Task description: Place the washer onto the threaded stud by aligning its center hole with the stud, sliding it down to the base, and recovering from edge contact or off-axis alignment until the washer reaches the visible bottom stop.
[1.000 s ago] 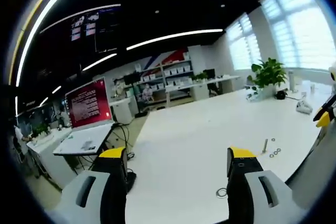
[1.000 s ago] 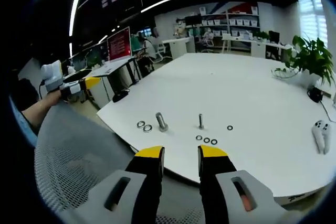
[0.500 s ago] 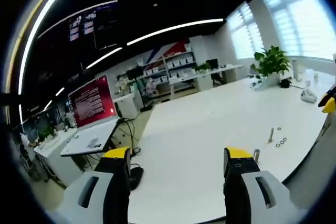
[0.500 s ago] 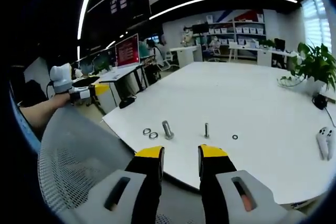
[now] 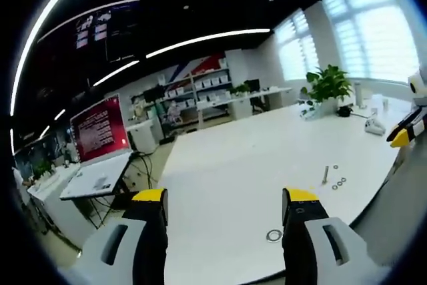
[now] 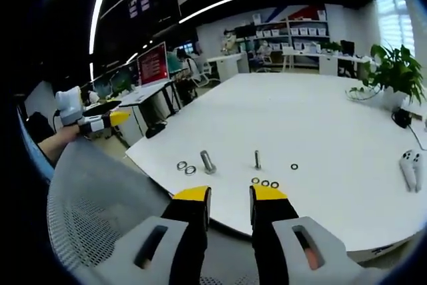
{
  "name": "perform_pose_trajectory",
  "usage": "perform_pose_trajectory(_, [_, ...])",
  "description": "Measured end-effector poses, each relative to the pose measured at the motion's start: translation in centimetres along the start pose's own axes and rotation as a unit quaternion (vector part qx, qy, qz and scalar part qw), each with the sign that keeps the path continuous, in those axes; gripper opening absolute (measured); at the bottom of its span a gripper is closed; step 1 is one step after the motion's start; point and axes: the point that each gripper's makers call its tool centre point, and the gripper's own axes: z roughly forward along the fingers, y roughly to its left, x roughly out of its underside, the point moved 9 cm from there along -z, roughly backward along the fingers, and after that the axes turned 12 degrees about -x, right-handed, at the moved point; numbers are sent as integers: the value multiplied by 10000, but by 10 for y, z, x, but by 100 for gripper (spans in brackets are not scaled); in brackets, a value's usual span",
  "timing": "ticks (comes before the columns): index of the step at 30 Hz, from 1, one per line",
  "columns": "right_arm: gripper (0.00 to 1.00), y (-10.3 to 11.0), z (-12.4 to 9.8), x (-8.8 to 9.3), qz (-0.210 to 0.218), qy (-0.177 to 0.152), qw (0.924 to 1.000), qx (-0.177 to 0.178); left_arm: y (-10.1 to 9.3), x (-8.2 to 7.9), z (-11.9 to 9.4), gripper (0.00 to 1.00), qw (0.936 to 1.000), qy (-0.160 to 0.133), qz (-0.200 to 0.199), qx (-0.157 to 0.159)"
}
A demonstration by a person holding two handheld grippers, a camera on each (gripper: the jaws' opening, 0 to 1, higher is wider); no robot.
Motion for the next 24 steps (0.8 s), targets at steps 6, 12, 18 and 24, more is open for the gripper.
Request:
perform_pose_trajectory(6, [24, -3, 0, 1, 91, 18, 9999, 107, 12, 17, 2, 75, 9915, 331, -1227, 281])
perform_pose_trajectory(12, [24, -1, -1, 3, 161, 128, 9998, -3, 13, 17, 6, 72, 9914, 293, -1252, 248])
perform_pose_trajectory(18, [25, -1, 1, 7, 301, 369, 9988, -125, 12, 21, 8, 70, 9914, 505, -1197, 146])
perform_pose_trajectory(24, [25, -1, 1, 6, 285, 292, 9991, -125, 10, 22, 9, 68, 9919, 550, -1130, 186])
